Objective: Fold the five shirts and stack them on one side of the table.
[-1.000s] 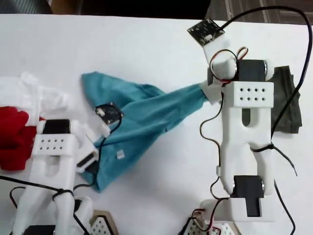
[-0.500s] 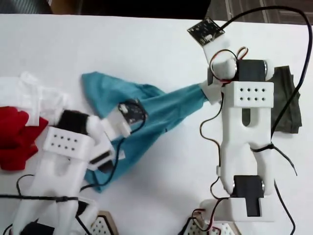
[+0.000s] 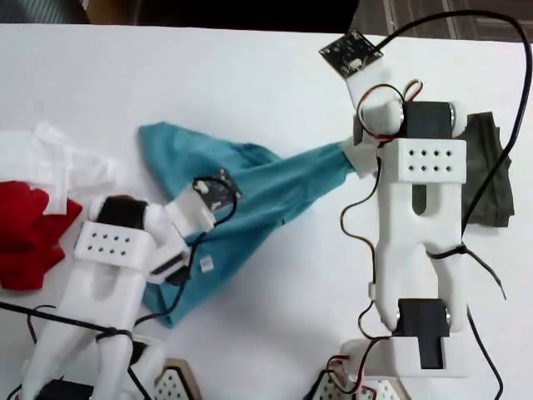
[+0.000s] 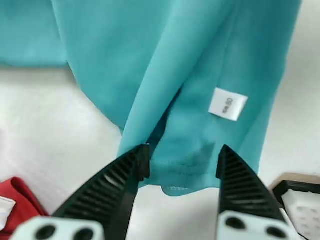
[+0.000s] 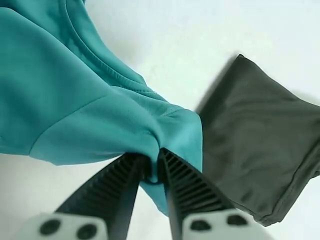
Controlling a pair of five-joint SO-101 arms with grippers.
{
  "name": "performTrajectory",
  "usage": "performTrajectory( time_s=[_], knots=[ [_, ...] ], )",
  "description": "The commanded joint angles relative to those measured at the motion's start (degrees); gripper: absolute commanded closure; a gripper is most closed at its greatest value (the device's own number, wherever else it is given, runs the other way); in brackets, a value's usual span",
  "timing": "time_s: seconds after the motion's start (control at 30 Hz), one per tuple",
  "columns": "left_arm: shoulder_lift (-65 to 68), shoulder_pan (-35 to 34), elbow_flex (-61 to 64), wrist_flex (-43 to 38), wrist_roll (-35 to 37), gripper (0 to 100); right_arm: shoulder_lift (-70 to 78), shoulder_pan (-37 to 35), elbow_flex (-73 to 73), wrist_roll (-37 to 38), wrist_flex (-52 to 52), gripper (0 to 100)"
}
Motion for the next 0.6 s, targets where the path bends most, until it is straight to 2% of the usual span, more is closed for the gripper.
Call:
performTrajectory(
  time_s=[0.0,0.5,0.57],
  knots=[
    [-1.0,-1.0,0.1,-0.3,-0.5,76,-4.0,0.5,-0.4,0.2,-0.6,97.8],
    [-1.0,-0.9,5.8,-2.7,-2.0,76,-4.0,0.5,-0.4,0.2,-0.6,97.8],
    [-1.0,-0.7,5.9,-2.5,-2.0,79,-4.0,0.5,-0.4,0.2,-0.5,97.8]
  ],
)
